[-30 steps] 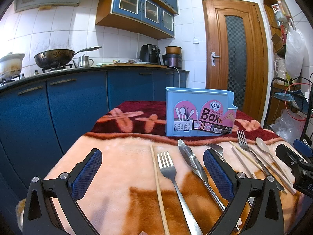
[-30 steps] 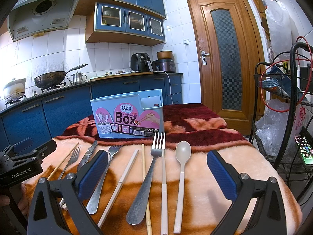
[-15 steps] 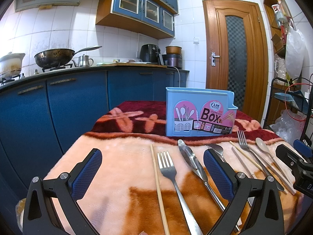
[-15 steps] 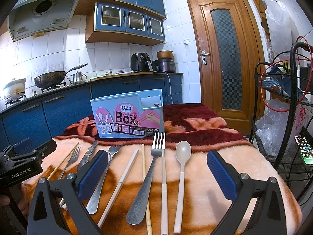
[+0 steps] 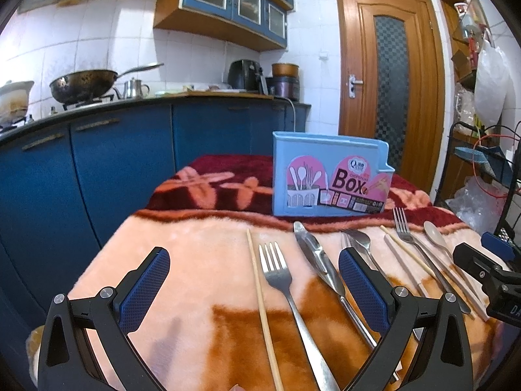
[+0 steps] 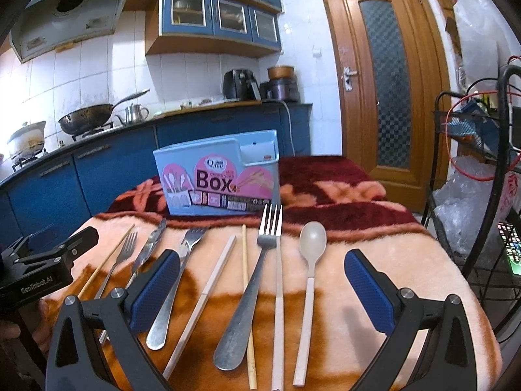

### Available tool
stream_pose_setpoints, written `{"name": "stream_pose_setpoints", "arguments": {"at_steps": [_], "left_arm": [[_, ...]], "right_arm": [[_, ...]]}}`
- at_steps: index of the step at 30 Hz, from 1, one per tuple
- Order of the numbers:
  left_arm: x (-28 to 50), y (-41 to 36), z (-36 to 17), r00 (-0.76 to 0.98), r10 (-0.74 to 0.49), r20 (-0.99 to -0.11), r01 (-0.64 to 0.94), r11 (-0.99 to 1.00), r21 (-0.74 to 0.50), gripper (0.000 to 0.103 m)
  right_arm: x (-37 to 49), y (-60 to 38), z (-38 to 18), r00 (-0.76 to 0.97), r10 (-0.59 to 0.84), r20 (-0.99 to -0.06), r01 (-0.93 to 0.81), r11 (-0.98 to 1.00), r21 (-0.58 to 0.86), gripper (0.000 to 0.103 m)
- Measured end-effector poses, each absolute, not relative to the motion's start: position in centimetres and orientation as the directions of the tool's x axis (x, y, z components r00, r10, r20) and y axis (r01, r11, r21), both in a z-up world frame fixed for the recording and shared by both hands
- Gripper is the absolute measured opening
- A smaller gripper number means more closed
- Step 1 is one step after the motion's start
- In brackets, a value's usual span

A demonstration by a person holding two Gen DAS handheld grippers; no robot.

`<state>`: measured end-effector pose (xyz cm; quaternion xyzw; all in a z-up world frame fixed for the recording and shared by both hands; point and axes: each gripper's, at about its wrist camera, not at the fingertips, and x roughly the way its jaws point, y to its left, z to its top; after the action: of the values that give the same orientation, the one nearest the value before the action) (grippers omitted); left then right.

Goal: Organize utensils
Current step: 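Lower the left tool onto a wooden chopstick while the right tool lowers onto the beige spoon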

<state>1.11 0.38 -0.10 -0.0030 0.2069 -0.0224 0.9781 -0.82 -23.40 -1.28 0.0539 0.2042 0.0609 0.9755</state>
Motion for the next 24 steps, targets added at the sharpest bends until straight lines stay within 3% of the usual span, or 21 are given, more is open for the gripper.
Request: {"name": "stream_pose_setpoints", "arguments": {"at_steps": [14, 19, 24], "left_arm": [[3.5, 3.0, 1.3, 0.825, 0.035, -0.563, -0.004, 0.998, 0.055, 0.102], [4.6, 3.8, 1.5, 0.792, 0.093, -0.604, -0.039, 0.994, 0.102, 0.093], [5.8, 3.9, 1.7, 0.727, 0.004, -0.686, 0.046, 0.997, 0.054, 0.084]], "right_arm": [[1.3, -24.5, 2.1, 0.801, 0.143, -0.582, -0.136, 0.989, 0.056, 0.103], [3.6, -26.5, 2.1, 0.726, 0.075, -0.684, -0.066, 0.997, 0.039, 0.103], [5.6, -28.0, 1.2, 0.636, 0.07, -0.768, -0.048, 0.998, 0.052, 0.103]]}}
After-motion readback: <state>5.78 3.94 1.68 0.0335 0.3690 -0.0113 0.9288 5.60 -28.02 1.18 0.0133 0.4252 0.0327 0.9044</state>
